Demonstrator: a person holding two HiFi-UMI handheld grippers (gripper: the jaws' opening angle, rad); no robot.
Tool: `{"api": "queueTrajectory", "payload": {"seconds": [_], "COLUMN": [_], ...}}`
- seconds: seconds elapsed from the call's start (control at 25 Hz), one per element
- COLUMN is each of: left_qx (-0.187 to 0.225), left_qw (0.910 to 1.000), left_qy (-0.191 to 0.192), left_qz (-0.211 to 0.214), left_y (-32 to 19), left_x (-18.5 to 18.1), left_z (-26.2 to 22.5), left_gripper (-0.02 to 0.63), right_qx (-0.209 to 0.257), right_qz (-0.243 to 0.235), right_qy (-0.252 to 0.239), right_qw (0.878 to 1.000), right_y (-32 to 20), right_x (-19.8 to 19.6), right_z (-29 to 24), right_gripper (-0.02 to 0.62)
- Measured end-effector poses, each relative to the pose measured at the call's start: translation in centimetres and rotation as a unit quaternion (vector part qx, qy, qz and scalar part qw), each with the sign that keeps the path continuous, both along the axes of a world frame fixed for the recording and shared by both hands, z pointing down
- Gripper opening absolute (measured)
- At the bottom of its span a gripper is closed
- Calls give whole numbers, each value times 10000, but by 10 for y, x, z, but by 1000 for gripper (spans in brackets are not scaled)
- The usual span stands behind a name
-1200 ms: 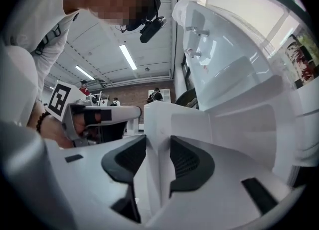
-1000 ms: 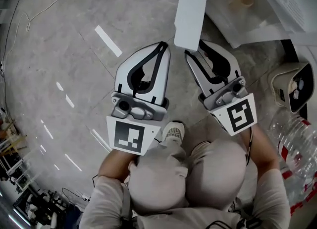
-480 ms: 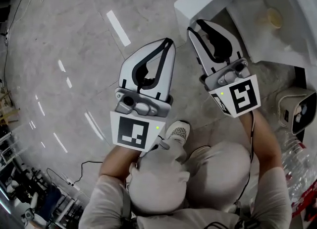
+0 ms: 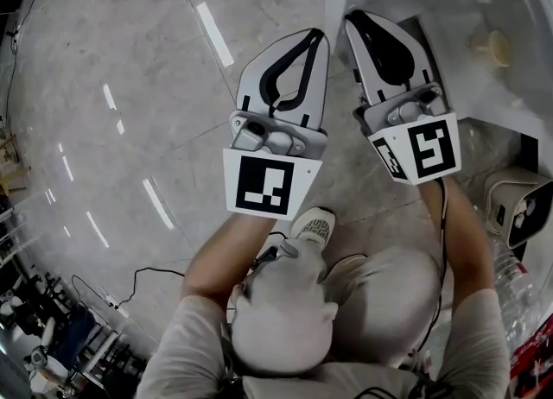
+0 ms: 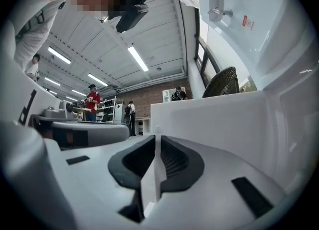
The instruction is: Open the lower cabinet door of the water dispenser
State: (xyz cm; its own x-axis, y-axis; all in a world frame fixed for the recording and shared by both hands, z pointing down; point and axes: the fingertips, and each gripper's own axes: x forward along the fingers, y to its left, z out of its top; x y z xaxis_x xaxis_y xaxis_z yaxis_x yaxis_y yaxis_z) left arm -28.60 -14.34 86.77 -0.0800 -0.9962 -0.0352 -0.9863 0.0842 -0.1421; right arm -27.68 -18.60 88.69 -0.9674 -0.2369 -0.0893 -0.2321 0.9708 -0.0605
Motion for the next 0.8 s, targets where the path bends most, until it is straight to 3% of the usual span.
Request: {"api": "queueTrajectory", "payload": {"seconds": [0.52, 0.8], "left_qx": [122, 122], "left_qw": [9994, 9992], "left_qy": [36, 58], "left_qz": [-315, -365], "left_y": [-15, -13], "left_x": [-33, -36], "left_z": [-8, -5], "left_gripper": [3, 3], "right_qx": [-2, -12], "right_qz": [163, 204], "right_qy": [131, -31], "right_qw": [9998, 9998], "right_y": [-24, -18], "right_x": [-48, -38], "right_z": [1, -4], "right_gripper": [46, 41]}}
